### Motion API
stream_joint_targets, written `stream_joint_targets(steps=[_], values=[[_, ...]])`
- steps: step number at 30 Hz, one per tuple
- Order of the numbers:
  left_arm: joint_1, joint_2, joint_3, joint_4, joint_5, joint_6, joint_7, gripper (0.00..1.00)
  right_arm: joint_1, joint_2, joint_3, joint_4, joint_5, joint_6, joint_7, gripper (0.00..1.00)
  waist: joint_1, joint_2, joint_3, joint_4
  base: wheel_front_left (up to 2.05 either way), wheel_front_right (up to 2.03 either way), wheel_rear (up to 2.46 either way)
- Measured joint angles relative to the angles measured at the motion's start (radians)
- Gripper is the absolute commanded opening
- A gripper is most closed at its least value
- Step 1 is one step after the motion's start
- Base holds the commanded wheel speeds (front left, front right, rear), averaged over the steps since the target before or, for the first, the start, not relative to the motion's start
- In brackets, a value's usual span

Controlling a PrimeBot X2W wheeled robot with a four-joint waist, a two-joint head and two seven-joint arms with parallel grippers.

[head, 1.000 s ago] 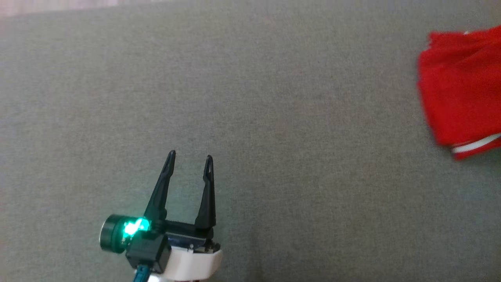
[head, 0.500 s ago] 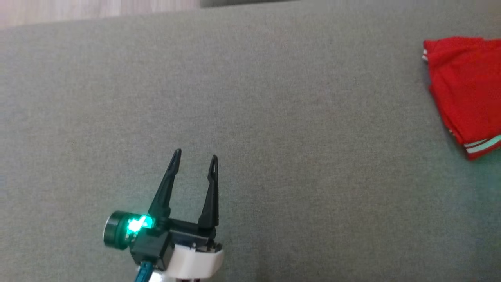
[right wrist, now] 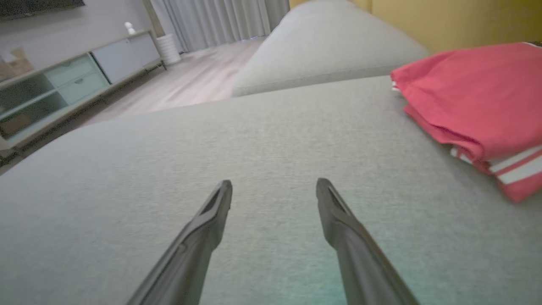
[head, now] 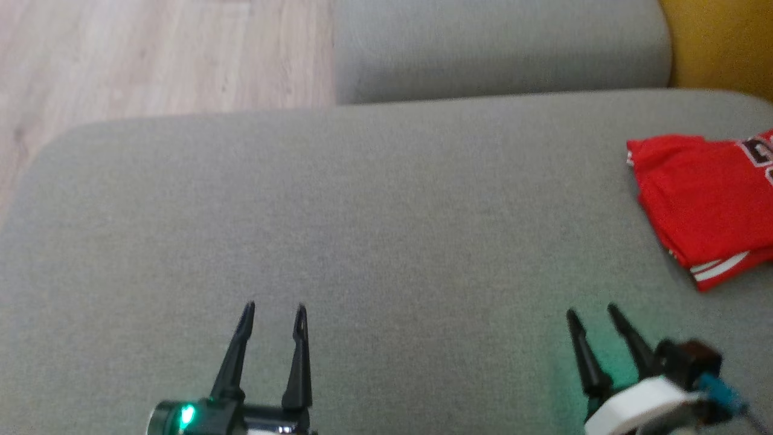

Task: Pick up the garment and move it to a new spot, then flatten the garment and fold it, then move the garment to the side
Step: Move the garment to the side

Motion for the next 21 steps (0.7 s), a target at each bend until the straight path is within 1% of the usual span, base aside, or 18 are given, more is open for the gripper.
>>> stream_joint_targets(steps=[3, 5, 8, 12, 15, 21], values=[[0.032, 0.000, 0.008, 0.009, 0.000, -0.010, 0.000, 1.00, 0.035, 0.032, 0.004, 0.022, -0.055, 0.000, -0.076, 1.00, 0.0000, 0.0000, -0.043, 0.013, 0.00, 0.00, 0.00], [0.044, 0.000, 0.023, 0.009, 0.005, -0.014, 0.000, 1.00, 0.047, 0.061, -0.044, 0.005, -0.093, 0.000, -0.088, 1.00, 0.0000, 0.0000, -0.067, 0.023, 0.00, 0.00, 0.00], [0.063, 0.000, 0.045, -0.001, 0.017, -0.013, 0.000, 1.00, 0.083, 0.095, -0.111, -0.122, -0.149, 0.000, -0.088, 1.00, 0.0000, 0.0000, -0.095, 0.037, 0.00, 0.00, 0.00], [0.100, 0.000, 0.053, -0.017, 0.023, -0.014, 0.000, 1.00, 0.176, 0.117, -0.163, -0.237, -0.212, 0.000, -0.089, 1.00, 0.0002, 0.0000, -0.117, 0.053, 0.00, 0.00, 0.00], [0.131, 0.000, 0.057, -0.017, 0.029, -0.013, 0.000, 1.00, 0.231, 0.130, -0.197, -0.275, -0.217, 0.000, -0.089, 1.00, 0.0002, 0.0000, -0.126, 0.060, 0.00, 0.00, 0.00], [0.142, 0.001, 0.059, -0.017, 0.030, -0.013, 0.000, 1.00, 0.248, 0.144, -0.172, -0.271, -0.217, 0.000, -0.089, 1.00, 0.0003, 0.0000, -0.136, 0.066, 0.00, 0.00, 0.00]])
